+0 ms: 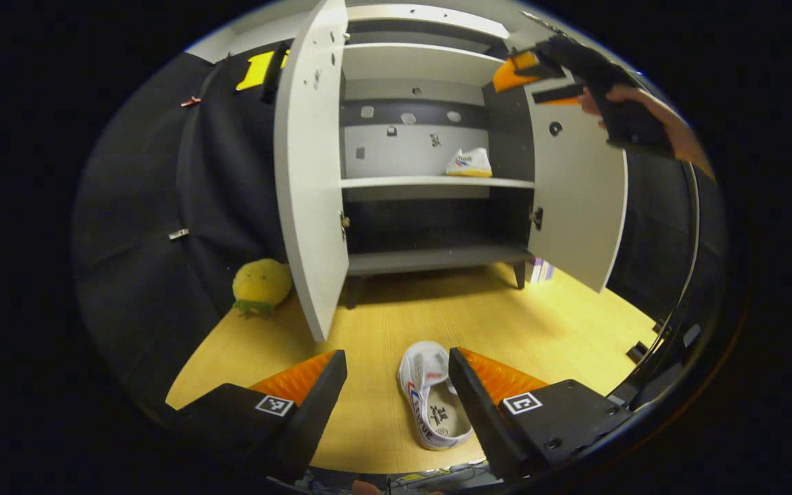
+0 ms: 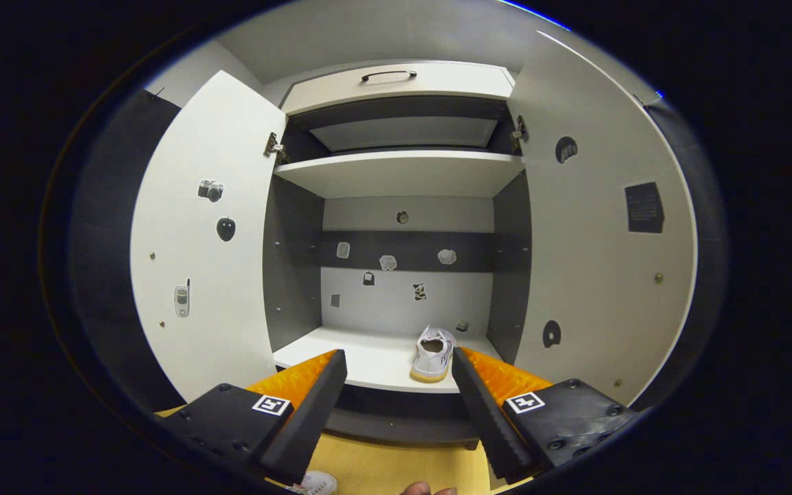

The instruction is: Grab one shoe with the right hand and put it into the shoe cabinet, grab the other shoe with the left hand and put it into the shoe cabinet; then close the right door with the right hand and the left door with the left hand.

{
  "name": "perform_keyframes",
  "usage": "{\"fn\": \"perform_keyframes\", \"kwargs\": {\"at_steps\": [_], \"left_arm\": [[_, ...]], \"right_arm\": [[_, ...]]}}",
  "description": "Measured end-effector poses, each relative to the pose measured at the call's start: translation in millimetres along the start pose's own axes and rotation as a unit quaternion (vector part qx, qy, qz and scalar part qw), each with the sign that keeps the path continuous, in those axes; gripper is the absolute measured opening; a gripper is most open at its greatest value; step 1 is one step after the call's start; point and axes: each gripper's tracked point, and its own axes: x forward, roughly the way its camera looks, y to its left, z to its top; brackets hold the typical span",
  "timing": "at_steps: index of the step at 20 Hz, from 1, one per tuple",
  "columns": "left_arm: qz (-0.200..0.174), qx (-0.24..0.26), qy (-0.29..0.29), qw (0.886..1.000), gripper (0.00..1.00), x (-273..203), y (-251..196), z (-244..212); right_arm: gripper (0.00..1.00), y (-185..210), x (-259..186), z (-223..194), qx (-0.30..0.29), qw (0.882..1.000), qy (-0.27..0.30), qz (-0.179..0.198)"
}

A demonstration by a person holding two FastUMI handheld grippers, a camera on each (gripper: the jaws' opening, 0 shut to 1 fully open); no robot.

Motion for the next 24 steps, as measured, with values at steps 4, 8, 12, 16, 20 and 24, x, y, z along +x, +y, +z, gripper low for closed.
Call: {"fn": "perform_keyframes", "kwargs": {"at_steps": [4, 8, 12, 16, 20, 24], "left_arm": [[-0.009, 0.011, 0.046, 0.999, 0.88, 29.4, -12.1, -52.0], [0.002, 0.017, 0.077, 0.997, 0.71, 64.3, -9.8, -90.8], [0.006, 0.005, 0.085, 0.996, 0.54, 92.3, -10.5, -103.6], [0.004, 0.033, 0.075, 0.997, 0.37, 121.4, -15.8, -96.8], [0.045, 0.070, 0.083, 0.993, 0.16, 136.9, -1.5, -97.5], [0.030, 0.073, 0.112, 0.991, 0.07, 137.6, -3.2, -98.1]], "right_arm": [[0.98, -13.4, -29.2, 10.5, -0.004, 1.000, -0.008, 0.001], [0.98, -36.0, -52.6, 0.6, -0.013, 1.000, 0.005, -0.010], [0.98, -61.9, -66.9, -3.1, -0.022, 0.999, 0.011, -0.035], [0.98, -63.8, -74.6, -3.8, -0.025, 0.999, 0.014, -0.035], [0.98, -58.6, -82.9, -0.2, -0.033, 0.999, 0.011, -0.026], [0.98, -58.5, -88.0, 6.5, -0.032, 0.999, 0.004, -0.023]]}}
